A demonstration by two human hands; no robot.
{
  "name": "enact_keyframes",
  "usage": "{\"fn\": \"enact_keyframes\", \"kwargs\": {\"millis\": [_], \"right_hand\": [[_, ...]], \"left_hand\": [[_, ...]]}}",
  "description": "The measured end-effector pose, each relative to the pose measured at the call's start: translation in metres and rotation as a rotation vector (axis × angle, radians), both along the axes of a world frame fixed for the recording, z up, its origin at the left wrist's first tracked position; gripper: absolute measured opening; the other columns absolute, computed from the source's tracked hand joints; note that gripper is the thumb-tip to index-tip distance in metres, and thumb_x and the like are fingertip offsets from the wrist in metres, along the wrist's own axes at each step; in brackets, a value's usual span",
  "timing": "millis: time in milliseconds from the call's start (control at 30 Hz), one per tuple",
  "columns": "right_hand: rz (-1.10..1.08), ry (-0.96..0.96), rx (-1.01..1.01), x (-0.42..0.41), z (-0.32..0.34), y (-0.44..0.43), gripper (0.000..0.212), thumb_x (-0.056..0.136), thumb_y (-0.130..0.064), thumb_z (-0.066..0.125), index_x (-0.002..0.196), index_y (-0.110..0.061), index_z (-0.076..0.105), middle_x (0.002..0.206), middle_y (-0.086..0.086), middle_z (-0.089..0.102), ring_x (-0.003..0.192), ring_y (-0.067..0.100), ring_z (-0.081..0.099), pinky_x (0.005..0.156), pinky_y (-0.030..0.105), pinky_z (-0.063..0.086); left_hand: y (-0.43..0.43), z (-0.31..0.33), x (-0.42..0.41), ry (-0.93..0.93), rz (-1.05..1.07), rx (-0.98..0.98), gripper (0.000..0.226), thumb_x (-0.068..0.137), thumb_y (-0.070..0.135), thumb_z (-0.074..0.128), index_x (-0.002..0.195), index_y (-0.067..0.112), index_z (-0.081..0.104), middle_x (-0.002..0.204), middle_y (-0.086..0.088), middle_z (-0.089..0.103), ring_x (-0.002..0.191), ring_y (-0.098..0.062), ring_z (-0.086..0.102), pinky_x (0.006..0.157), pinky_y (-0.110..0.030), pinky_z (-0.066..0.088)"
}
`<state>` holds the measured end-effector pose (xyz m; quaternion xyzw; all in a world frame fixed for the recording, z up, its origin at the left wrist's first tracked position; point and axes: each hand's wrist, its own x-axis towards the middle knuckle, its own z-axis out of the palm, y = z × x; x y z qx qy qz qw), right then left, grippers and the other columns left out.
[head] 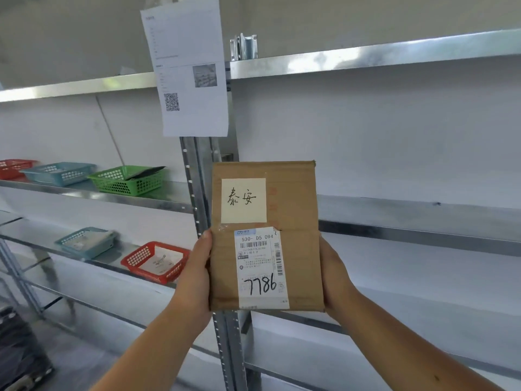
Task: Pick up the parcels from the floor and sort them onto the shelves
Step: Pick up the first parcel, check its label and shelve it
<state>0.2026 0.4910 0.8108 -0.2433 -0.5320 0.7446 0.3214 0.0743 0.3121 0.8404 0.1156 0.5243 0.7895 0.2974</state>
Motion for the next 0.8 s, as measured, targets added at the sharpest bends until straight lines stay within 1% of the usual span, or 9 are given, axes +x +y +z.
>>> {"fn": "enact_keyframes", "kwargs": {"millis": [100,233,300,433,533,667,800], "right_hand": [[-0.032,0.009,0.046,0.037,0.004,0.017,0.049,0.095,-0.059,0.057,0.113,-0.021,0.082,0.120,0.007,0.083,0.118,0.035,0.076,0.111,0.063,0.054],[-0.111,-0.012,0.085,0.090,0.006,0.042,0.063,0.083,-0.066,0.059,0.117,-0.017,0.079,0.119,0.008,0.082,0.118,0.035,0.076,0.111,0.063,0.053],[-0.155,-0.031,0.097,0.119,0.006,0.055,0.063,0.083,-0.066,0.058,0.117,-0.017,0.078,0.120,0.008,0.082,0.119,0.035,0.075,0.111,0.063,0.053],[-0.223,-0.043,0.107,0.181,0.006,0.079,0.062,0.085,-0.066,0.057,0.116,-0.017,0.078,0.120,0.008,0.082,0.120,0.035,0.074,0.111,0.063,0.053],[-0.289,-0.041,0.099,0.227,0.005,0.094,0.065,0.085,-0.065,0.057,0.120,-0.014,0.076,0.123,0.012,0.080,0.123,0.038,0.073,0.111,0.065,0.052],[-0.340,-0.024,0.054,0.284,0.005,0.109,0.067,0.082,-0.066,0.061,0.122,-0.015,0.077,0.126,0.012,0.080,0.123,0.039,0.073,0.111,0.065,0.053],[-0.373,-0.010,0.021,0.335,0.005,0.119,0.075,0.081,-0.065,0.063,0.126,-0.006,0.069,0.134,0.020,0.074,0.130,0.047,0.067,0.112,0.071,0.049]], "left_hand": [[0.025,0.005,0.030,0.016,-0.047,-0.019,0.050,0.104,0.061,0.049,0.122,0.025,0.079,0.110,-0.008,0.085,0.093,-0.029,0.084,0.087,-0.048,0.061],[0.059,0.011,0.074,0.023,-0.108,-0.046,0.054,0.103,0.064,0.049,0.130,0.026,0.077,0.120,-0.009,0.083,0.109,-0.034,0.080,0.099,-0.055,0.059],[0.074,0.013,0.100,0.031,-0.135,-0.055,0.053,0.104,0.063,0.047,0.128,0.027,0.078,0.117,-0.009,0.084,0.109,-0.034,0.080,0.101,-0.056,0.058],[0.105,0.015,0.155,0.066,-0.212,-0.079,0.055,0.105,0.065,0.043,0.125,0.028,0.078,0.112,-0.006,0.085,0.105,-0.030,0.081,0.097,-0.052,0.060],[0.129,0.014,0.192,0.088,-0.257,-0.082,0.055,0.106,0.063,0.041,0.130,0.028,0.075,0.114,-0.004,0.085,0.101,-0.026,0.082,0.090,-0.047,0.060],[0.154,0.015,0.242,0.098,-0.318,-0.060,0.053,0.107,0.062,0.040,0.133,0.029,0.073,0.115,-0.003,0.084,0.100,-0.025,0.083,0.084,-0.044,0.061],[0.172,0.013,0.286,0.087,-0.402,-0.054,0.054,0.105,0.065,0.041,0.135,0.031,0.072,0.117,0.000,0.084,0.103,-0.025,0.082,0.084,-0.045,0.062]]}}
